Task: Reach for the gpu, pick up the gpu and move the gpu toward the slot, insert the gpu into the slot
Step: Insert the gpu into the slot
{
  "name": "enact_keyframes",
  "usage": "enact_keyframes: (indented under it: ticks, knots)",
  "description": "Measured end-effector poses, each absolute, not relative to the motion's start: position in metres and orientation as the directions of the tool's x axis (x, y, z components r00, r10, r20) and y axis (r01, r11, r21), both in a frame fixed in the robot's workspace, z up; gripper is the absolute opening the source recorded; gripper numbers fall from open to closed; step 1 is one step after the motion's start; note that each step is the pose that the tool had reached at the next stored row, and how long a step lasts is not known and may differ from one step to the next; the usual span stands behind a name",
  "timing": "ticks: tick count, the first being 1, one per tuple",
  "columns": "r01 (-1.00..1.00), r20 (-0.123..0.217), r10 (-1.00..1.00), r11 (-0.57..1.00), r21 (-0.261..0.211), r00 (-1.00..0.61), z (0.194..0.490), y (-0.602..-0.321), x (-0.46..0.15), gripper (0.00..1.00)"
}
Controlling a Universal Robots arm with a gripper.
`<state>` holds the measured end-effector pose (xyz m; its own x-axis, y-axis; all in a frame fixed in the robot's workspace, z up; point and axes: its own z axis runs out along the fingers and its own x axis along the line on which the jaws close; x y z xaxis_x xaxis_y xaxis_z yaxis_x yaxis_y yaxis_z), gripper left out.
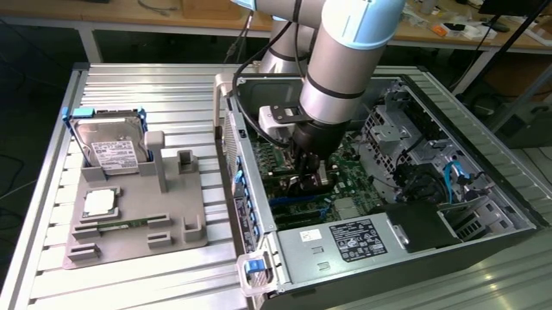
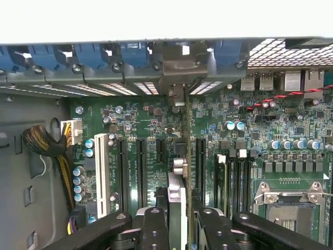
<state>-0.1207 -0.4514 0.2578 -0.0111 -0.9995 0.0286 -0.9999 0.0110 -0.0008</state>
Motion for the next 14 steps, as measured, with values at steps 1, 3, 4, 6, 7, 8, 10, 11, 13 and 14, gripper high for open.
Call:
enact_keyframes:
  ticks: [1,3,4,6,7,8,10,11,13,14]
  knots:
    - [-1.000,0.028,-1.000,0.011,-0.001,-0.011,0.2573,-0.4514,-0.1207,0.27]
    - [-1.000,0.029,-1.000,0.011,-0.001,-0.011,0.2556,-0.4514,-0.1207,0.27]
    - [-1.000,0.029,-1.000,0.011,-0.001,-0.011,0.2546,-0.4514,-0.1208,0.27]
    - [-1.000,0.029,-1.000,0.011,-0.001,-0.011,0.2527,-0.4514,-0.1208,0.27]
    - [-1.000,0.029,-1.000,0.011,-0.001,-0.011,0.2517,-0.4513,-0.1208,0.27]
    - [-1.000,0.029,-1.000,0.011,-0.001,-0.011,0.2509,-0.4513,-0.1208,0.27]
    - [-1.000,0.029,-1.000,0.011,0.000,-0.011,0.2496,-0.4513,-0.1209,0.27]
    - [-1.000,0.029,-1.000,0.011,0.000,-0.011,0.2490,-0.4512,-0.1209,0.27]
    - [-1.000,0.029,-1.000,0.011,0.000,-0.011,0.2483,-0.4512,-0.1208,0.27]
    - [-1.000,0.029,-1.000,0.011,-0.001,-0.011,0.2482,-0.4509,-0.1208,0.27]
